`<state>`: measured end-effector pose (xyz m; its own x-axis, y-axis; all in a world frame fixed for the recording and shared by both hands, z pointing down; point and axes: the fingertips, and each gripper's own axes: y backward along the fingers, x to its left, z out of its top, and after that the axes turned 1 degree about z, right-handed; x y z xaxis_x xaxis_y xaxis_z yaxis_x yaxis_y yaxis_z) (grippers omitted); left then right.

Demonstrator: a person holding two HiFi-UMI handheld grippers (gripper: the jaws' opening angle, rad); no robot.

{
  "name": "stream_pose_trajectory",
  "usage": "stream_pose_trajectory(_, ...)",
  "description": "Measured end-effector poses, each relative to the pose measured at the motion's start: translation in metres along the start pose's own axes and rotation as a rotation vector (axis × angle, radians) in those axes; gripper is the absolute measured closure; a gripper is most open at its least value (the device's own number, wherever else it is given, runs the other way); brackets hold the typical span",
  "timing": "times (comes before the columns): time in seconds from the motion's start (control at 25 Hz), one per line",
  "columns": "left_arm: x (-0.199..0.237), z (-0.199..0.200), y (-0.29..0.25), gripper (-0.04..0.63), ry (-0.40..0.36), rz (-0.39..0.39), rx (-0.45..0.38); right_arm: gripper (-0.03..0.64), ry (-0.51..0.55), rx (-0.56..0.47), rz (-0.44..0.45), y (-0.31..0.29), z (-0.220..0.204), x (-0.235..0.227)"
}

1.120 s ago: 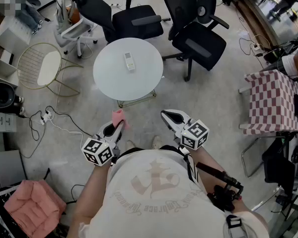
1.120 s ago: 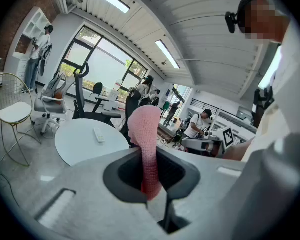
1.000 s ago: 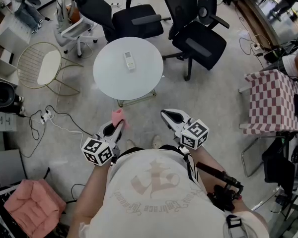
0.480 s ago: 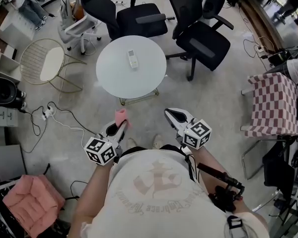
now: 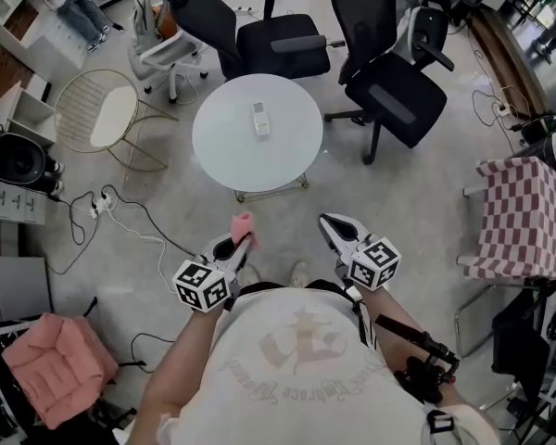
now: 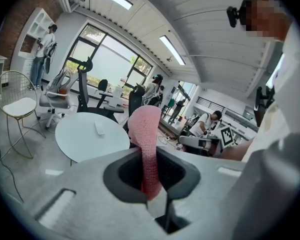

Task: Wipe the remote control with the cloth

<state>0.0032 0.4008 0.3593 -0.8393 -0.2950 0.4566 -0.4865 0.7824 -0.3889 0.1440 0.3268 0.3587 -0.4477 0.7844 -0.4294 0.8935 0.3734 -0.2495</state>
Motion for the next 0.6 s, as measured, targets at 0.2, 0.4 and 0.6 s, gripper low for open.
stream_pose_trajectory(0.2, -0.006, -0.002, -0.014, 0.565, 0.007, 0.057, 0.004, 0.614, 0.027, 0.032, 0.027, 0.01, -0.005, -0.01)
stream_pose_trajectory(0.4, -0.012, 0.003, -0.023, 0.565, -0.003, 0.085, 0.007, 0.612, 0.043, 0.055, 0.049, 0.012, -0.012, -0.016)
stream_pose_trajectory(0.6, -0.016, 0.005, -0.029, 0.565, -0.01, 0.099, 0.027, 0.612, 0.029, 0.08, 0.05, 0.008, -0.016, -0.027)
